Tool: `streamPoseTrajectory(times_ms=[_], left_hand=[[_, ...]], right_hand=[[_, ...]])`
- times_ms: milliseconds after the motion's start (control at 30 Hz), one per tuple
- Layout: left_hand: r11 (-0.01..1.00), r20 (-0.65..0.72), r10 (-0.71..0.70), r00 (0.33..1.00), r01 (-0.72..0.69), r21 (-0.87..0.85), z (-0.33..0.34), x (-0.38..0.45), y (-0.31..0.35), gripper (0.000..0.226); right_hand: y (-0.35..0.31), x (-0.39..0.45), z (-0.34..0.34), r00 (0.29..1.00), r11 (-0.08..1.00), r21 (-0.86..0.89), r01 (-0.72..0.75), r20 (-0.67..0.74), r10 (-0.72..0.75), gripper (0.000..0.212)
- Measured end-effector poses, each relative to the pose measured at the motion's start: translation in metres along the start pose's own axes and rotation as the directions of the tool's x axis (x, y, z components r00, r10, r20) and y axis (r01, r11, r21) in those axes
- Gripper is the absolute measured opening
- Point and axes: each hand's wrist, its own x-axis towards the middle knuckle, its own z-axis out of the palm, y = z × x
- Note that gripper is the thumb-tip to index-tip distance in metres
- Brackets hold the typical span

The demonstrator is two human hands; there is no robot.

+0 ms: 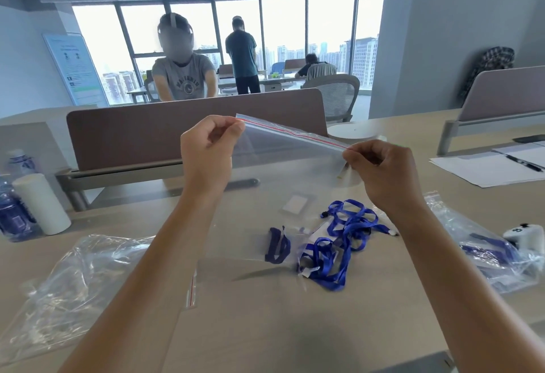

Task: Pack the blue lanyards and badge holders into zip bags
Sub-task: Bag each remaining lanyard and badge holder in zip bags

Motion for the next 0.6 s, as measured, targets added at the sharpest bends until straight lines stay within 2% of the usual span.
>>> streamPoseTrajectory(times_ms=[300, 600], left_hand=[[0.994, 0.013, 0.050, 0.999, -0.048, -0.096, 0.022, -0.008, 0.032, 0.006], [0.986, 0.124, 0.006, 0.992, 0.014, -0.165, 0.070, -0.030, 0.040, 0.008]], right_hand=[[-0.013, 0.005, -0.032, 0.988, 0.994, 0.104, 0.027, -0.152, -0.011, 0.011], [-0.010, 0.005, -0.091, 0.956, 0.997, 0.072, 0.004, -0.294, 0.017, 0.003]])
